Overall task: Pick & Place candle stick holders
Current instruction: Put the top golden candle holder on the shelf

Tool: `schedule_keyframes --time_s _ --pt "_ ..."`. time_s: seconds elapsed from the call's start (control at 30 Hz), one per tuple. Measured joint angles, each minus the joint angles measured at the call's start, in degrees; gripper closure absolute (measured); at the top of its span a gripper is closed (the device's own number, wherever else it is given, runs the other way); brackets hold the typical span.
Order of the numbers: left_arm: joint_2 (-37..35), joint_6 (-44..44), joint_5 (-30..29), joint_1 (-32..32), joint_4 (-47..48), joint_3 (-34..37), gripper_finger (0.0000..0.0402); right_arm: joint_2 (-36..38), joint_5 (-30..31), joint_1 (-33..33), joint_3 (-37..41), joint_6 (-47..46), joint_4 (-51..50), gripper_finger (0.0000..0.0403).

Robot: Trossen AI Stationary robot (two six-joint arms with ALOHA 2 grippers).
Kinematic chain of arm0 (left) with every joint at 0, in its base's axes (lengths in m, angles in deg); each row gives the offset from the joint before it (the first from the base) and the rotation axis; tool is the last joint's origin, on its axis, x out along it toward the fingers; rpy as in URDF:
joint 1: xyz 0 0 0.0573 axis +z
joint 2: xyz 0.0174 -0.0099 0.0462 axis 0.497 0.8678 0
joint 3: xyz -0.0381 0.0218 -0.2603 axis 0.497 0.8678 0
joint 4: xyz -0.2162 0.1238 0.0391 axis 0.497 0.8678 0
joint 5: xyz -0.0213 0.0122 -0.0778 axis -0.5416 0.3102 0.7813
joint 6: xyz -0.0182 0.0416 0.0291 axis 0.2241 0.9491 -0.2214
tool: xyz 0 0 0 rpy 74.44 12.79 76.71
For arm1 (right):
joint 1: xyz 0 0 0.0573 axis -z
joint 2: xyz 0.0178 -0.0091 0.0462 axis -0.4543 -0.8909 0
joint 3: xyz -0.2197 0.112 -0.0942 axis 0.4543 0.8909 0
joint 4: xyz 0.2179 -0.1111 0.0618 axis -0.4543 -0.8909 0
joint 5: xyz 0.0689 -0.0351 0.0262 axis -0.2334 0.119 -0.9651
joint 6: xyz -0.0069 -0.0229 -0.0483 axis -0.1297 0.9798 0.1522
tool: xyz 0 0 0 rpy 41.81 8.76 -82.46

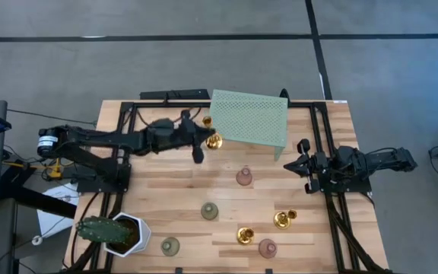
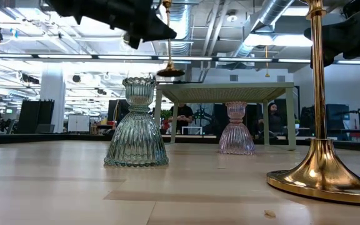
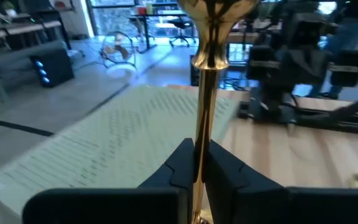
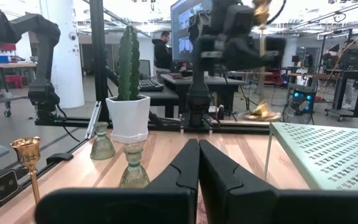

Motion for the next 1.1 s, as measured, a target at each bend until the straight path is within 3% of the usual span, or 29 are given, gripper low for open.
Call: schedule_keyframes --time_s 0.27,0.6,0.8,1.1 --pt "3.4 0.2 3.8 8.1 -0.1 -6.9 0.0379 0.0 0.0 0.0 0.0 0.0 0.0 0.0403" --pt "16.5 -0.5 7.8 16.5 0.3 -17.2 0.0377 0.0 0.2 0.0 0.0 0.0 0.0 0.0403" --pt "22.1 -0.5 7.7 19.3 0.1 -21.8 0.0386 0.0 0.6 0.0 0.0 0.0 0.0 0.0403" --pt "24.1 -1.6 7.8 21.8 0.0 -23.1 0.0378 0.0 1.3 0.0 0.0 0.0 -0.2 0.0403"
